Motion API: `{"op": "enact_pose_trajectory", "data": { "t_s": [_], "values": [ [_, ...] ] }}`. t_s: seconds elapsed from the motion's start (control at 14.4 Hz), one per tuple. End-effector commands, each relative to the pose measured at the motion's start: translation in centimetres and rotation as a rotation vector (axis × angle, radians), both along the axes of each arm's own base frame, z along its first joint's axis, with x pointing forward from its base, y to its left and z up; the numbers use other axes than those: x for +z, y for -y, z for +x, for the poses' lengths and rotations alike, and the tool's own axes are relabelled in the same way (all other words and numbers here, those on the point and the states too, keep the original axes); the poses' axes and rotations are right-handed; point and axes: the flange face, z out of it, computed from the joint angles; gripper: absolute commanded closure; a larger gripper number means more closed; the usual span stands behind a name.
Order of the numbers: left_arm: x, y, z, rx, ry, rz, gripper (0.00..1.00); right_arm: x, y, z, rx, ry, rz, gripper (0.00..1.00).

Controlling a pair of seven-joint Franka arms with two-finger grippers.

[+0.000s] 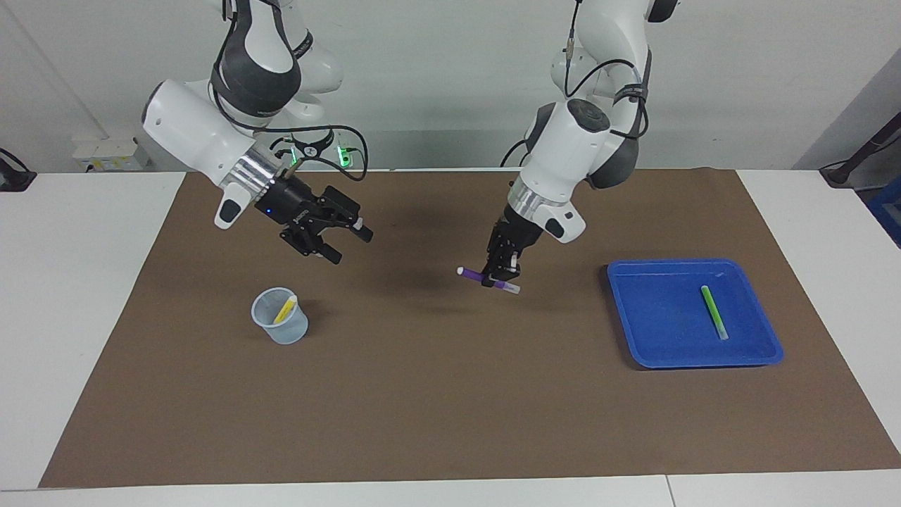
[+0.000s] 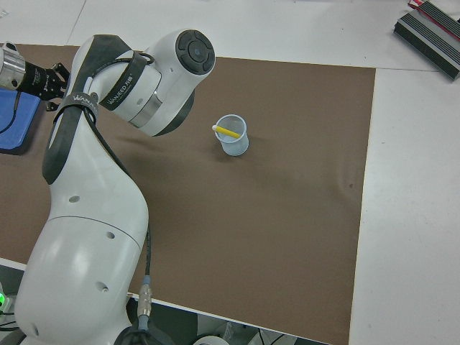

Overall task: Transfer and insert pens with both arms
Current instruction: 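Lift the purple pen with the left gripper toward the right gripper, then grasp the purple pen's free end with the right gripper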

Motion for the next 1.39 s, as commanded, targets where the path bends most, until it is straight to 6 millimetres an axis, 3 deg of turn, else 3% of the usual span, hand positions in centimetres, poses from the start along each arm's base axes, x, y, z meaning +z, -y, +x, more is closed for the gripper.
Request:
{"op": "enact_pose_trajectory", "data": {
  "t_s": [0.0,0.14,0.28,0.42,0.62,1.04,1.18,1.32],
  "values": [
    [0.7,2.4,-1.0,0.072,0.011,-0.068,1.0,-0.9,-0.5,-0.9,0.04,0.047,-0.011,0.0],
    [1.0,5.2,-2.6,0.075,0.034,-0.111,1.0,-1.8,-0.5,-1.5,0.052,0.036,-0.021,0.01],
    [1.4,6.1,-2.8,0.105,0.063,-0.153,1.0,-1.9,-0.5,-1.8,0.116,0.043,-0.053,0.09],
    [2.1,8.2,-4.3,0.083,0.087,-0.182,1.0,-2.0,-0.6,-1.9,0.168,0.042,-0.123,0.16],
    [2.7,10.6,-6.2,0.084,0.123,-0.239,1.0,-1.9,-0.7,-2.2,0.21,0.025,-0.159,0.18],
    [1.7,11.2,-6.6,0.08,0.129,-0.242,1.0,1.5,-0.8,-1.9,0.229,-0.005,-0.16,0.2],
    [1.8,11.2,-6.5,0.081,0.131,-0.244,1.0,1.8,-0.6,-2.0,0.24,-0.001,-0.182,0.2],
    [2.4,11.8,-6.9,0.074,0.139,-0.256,1.0,1.8,-1.2,-2.0,0.241,0.006,-0.187,0.27]
  ]
}}
